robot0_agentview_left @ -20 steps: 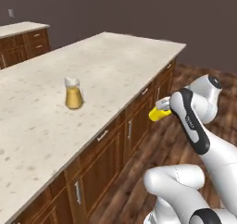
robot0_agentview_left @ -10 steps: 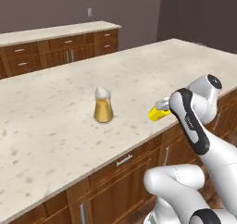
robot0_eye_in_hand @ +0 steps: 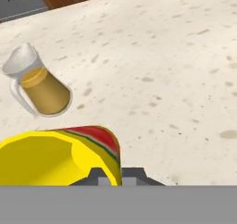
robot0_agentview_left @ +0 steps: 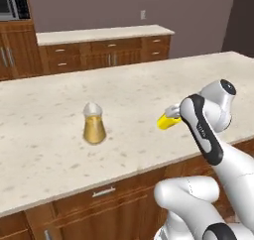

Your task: Place the pitcher and cup on the dining counter for serving.

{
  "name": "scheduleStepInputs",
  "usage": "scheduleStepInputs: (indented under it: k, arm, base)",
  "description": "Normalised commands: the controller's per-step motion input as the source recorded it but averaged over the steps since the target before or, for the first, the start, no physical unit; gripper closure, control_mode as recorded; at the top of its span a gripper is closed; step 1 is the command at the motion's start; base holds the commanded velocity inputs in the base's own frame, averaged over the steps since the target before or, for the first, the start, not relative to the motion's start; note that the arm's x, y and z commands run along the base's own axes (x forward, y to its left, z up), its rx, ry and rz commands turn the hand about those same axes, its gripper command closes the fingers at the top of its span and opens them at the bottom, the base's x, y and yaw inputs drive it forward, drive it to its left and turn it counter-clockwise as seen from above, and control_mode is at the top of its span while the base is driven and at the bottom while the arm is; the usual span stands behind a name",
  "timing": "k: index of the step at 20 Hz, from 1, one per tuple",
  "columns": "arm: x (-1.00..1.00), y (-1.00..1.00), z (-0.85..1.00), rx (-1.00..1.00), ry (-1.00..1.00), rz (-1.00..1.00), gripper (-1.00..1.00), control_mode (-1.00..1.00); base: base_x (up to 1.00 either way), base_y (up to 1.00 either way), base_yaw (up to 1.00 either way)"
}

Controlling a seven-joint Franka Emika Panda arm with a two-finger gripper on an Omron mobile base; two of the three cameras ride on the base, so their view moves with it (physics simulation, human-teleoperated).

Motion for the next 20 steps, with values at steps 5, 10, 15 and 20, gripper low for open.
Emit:
scheduleStepInputs:
  k: [5,10,15,20]
  arm:
    - [0.0,0.0,0.0,0.0,0.0,0.0,1.0,1.0]
    - [0.0,0.0,0.0,0.0,0.0,0.0,1.0,1.0]
    - [0.22,0.14,-0.04,0.0,0.12,0.04,1.0,-1.0]
    - [0.93,0.04,-0.06,0.06,0.35,-0.08,1.0,-1.0]
  base:
    - [0.24,-0.85,0.52]
    - [0.25,-0.41,0.51]
    - [0.03,0.05,0.09]
    - [0.0,0.0,0.0]
